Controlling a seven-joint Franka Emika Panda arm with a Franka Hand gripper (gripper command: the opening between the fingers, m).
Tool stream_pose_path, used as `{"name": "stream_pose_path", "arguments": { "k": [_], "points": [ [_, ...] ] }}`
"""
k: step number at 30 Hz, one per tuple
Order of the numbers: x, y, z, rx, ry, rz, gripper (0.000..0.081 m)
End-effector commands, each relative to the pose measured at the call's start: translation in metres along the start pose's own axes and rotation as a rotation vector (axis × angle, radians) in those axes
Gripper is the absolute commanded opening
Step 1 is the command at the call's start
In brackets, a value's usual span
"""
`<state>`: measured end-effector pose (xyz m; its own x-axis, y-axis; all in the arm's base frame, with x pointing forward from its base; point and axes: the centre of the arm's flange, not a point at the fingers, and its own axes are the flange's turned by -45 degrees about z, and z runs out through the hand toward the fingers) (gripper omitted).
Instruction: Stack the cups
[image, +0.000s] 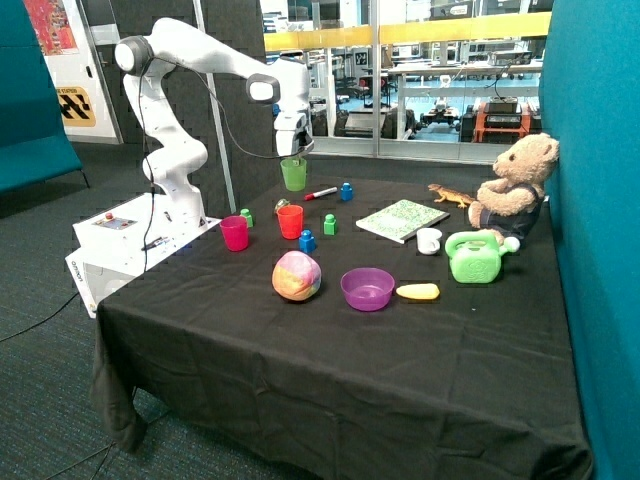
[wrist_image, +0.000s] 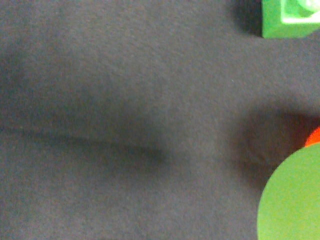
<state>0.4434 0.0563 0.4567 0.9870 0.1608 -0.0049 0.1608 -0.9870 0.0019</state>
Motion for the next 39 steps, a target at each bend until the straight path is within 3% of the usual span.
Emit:
{"name": "stream_pose_path", "arguments": {
  "k": [1, 17, 39],
  "points": [
    [-0.024, 0.017, -0.001, 0.0022, 0.0048, 0.101, 0.0],
    [-0.056, 0.051, -0.002, 0.0024, 0.0047, 0.181, 0.0],
    [-0.06, 0.098, 0.009, 0.0024, 0.0047, 0.208, 0.0]
  ]
}}
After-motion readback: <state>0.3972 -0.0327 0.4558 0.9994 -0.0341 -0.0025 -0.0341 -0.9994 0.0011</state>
